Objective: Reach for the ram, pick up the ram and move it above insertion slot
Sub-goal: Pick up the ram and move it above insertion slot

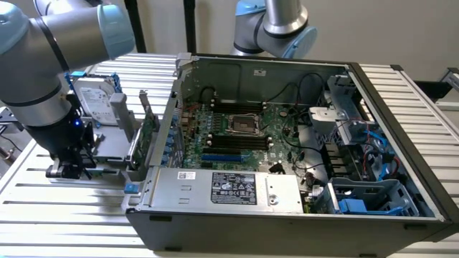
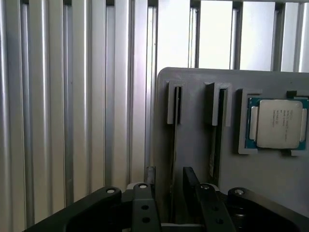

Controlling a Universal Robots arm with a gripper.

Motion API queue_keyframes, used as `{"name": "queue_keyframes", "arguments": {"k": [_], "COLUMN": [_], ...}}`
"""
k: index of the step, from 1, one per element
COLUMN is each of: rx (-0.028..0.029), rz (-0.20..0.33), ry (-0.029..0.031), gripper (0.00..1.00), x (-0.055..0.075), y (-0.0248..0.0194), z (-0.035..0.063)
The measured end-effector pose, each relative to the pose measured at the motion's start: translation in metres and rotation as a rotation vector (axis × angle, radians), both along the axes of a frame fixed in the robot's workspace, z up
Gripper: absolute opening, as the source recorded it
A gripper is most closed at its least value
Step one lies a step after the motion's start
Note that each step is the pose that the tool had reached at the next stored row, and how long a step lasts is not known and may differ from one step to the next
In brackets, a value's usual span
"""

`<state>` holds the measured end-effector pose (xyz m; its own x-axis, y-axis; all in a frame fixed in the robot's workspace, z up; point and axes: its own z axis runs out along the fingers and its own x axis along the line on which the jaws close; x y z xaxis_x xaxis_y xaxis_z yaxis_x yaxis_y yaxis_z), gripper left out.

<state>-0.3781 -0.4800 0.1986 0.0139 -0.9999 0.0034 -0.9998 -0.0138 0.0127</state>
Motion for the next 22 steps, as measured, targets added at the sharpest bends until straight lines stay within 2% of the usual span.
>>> {"name": "queue_keyframes", "arguments": {"k": [7,11,14,17,22], "rx": [0.0068,0.0097,0.0184,0.0276,0.034], "rz": [-0.001,-0.006,-0.006,-0.006,-0.006], "ry": [0.0003,0.006,0.0166,0.0173,0.0175], "gripper": [0.36,0.36,0.36,0.36,0.36], "x": [0.0001,0.0002,0.0002,0.0004,0.001], "y": [0.0001,0.0003,0.0004,0.0005,0.0004], "z": [-0.0011,-0.0011,-0.0009,-0.0011,-0.0013]}}
